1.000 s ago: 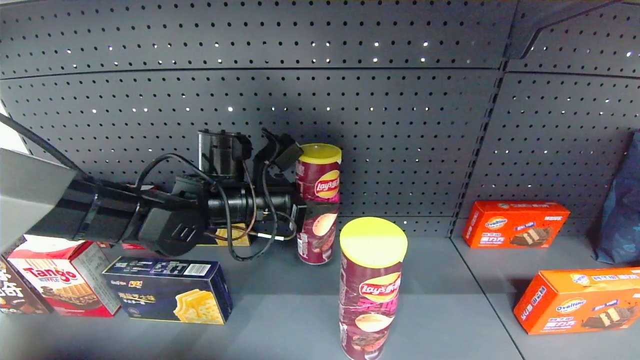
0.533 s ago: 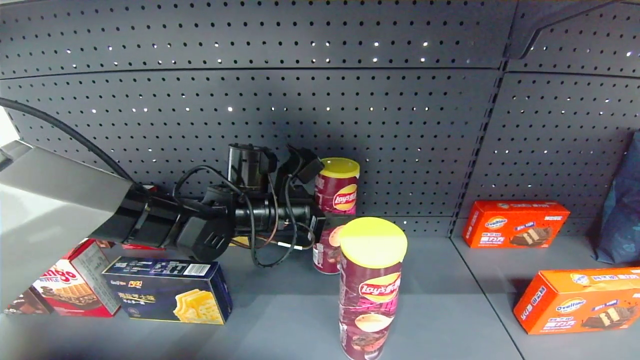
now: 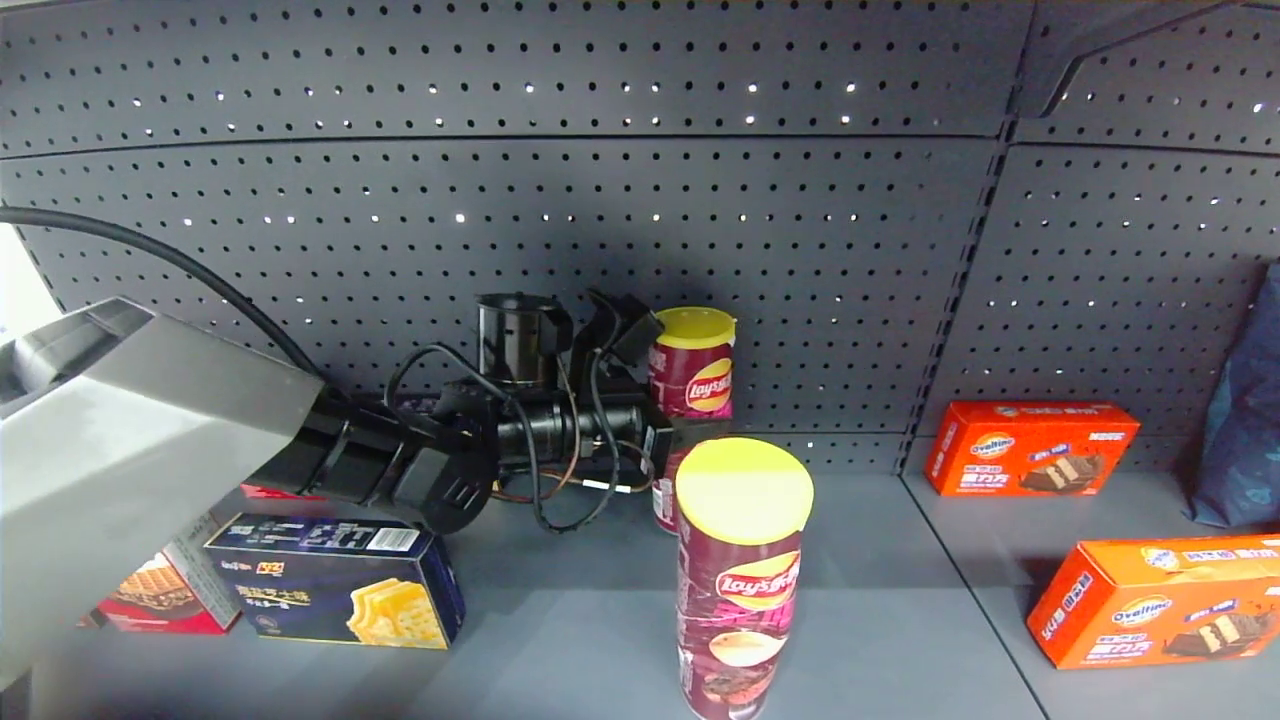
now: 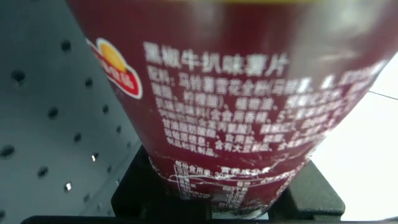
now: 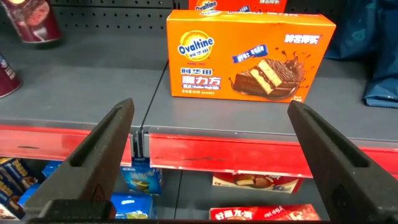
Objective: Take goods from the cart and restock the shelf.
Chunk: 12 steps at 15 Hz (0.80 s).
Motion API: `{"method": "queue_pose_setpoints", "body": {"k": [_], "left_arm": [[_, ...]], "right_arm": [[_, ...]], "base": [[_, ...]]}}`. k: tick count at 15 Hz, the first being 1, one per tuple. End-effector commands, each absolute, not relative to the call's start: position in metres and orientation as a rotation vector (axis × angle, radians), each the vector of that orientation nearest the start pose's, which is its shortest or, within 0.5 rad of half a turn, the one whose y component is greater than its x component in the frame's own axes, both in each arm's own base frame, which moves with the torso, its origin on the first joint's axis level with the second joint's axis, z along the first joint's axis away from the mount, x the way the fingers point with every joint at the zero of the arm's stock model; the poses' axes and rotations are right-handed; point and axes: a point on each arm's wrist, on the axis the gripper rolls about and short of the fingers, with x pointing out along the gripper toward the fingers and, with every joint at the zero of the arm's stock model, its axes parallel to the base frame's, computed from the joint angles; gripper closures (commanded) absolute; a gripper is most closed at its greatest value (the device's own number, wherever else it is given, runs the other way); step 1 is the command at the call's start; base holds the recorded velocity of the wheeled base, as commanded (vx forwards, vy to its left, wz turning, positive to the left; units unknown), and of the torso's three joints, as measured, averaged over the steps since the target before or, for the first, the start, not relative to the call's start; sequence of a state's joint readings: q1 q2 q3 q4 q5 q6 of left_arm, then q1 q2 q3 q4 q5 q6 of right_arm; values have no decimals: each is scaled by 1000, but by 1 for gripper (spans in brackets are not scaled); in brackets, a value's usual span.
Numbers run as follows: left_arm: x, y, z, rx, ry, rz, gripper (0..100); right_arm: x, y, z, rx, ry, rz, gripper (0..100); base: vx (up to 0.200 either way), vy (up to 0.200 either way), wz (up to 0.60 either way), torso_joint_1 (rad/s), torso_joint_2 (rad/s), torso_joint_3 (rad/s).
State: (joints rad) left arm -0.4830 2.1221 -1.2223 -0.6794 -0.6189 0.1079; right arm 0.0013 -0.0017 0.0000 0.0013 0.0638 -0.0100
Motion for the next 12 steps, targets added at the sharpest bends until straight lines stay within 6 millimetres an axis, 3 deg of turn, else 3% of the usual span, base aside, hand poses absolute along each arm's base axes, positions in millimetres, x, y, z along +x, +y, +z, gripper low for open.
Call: {"method": "queue_pose_setpoints", "body": {"k": [1,8,12], "left_arm": [[370,-209,135,81,182,-1108,100],[370,-210,127,92,153,-1113,100],[367,-208,135,95,128,-1113,100]], "right_arm": [[-23,1,75,-11,1,66,0],[-23,1,75,-11,1,66,0],[-23,1,75,-11,1,66,0]], "base": [[0,0,0,0,0,0],[0,0,0,0,0,0],[0,0,0,0,0,0]]}}
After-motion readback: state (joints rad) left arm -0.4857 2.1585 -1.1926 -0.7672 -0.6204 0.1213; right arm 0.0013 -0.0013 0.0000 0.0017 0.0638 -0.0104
